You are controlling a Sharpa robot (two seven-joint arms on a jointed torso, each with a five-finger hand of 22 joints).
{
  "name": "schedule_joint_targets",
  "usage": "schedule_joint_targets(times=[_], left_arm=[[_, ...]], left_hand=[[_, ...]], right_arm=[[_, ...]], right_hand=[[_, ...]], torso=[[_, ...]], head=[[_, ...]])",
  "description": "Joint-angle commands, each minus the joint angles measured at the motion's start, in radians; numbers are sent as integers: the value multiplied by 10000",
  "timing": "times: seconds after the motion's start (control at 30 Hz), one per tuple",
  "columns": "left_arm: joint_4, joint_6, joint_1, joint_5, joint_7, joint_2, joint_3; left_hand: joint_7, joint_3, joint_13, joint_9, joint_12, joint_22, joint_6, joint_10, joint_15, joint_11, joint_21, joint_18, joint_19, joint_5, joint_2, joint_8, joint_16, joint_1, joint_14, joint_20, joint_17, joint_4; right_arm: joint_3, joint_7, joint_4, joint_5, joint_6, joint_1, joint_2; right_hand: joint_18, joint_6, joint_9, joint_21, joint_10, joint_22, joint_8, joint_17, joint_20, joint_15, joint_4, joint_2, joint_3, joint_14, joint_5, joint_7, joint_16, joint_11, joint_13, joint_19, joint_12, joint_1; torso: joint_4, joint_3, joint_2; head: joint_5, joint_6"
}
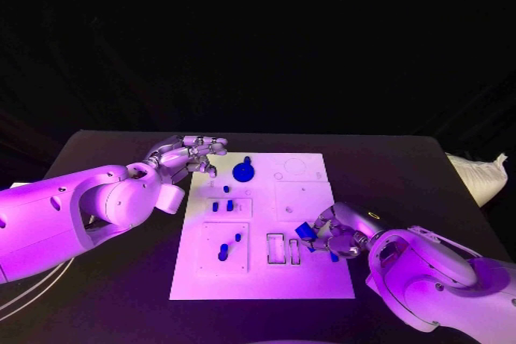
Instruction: Assemble the parts on the task board
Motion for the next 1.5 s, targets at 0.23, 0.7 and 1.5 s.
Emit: schedule_joint_targets(times=[0.23,0.7,1.5], left_arm=[[38,187,-1,-27,74,0,-5],[92,183,0,-27,88,6,-7],[105,199,0,-27,85,-21,-6]], left_hand=[[-5,-69,17,-3,32,-11,-62,-67,-3,-7,-27,179,-16,-27,78,39,22,-4,-64,63,-12,-17],[-5,-69,17,-3,32,-11,-62,-67,-3,-7,-27,179,-16,-27,78,39,22,-4,-64,63,-12,-17],[-5,-115,27,0,99,-24,-74,-106,-2,-7,-51,181,-7,-27,95,65,43,6,-81,65,-38,-31]], right_arm=[[24,261,-57,997,-127,6,336],[-2,76,-371,1383,852,0,1190],[-18,-161,-532,593,870,-11,1399]], right_hand=[[-200,77,462,56,411,1575,105,2085,-71,-43,111,173,-227,924,164,-58,4,-73,1644,413,-7,-333],[-195,175,649,46,390,1562,170,2035,-85,-69,118,329,-496,913,109,-115,-27,-112,1611,406,-98,-875],[-137,58,1095,-99,112,1313,176,1763,-109,-83,147,-64,-1480,853,-3975,-121,-204,-113,1230,261,-784,-3143]], torso=[[-25,-7,8],[-7,-14,1],[-21,7,-11]], head=[[98,-24],[166,-110],[260,-139]])
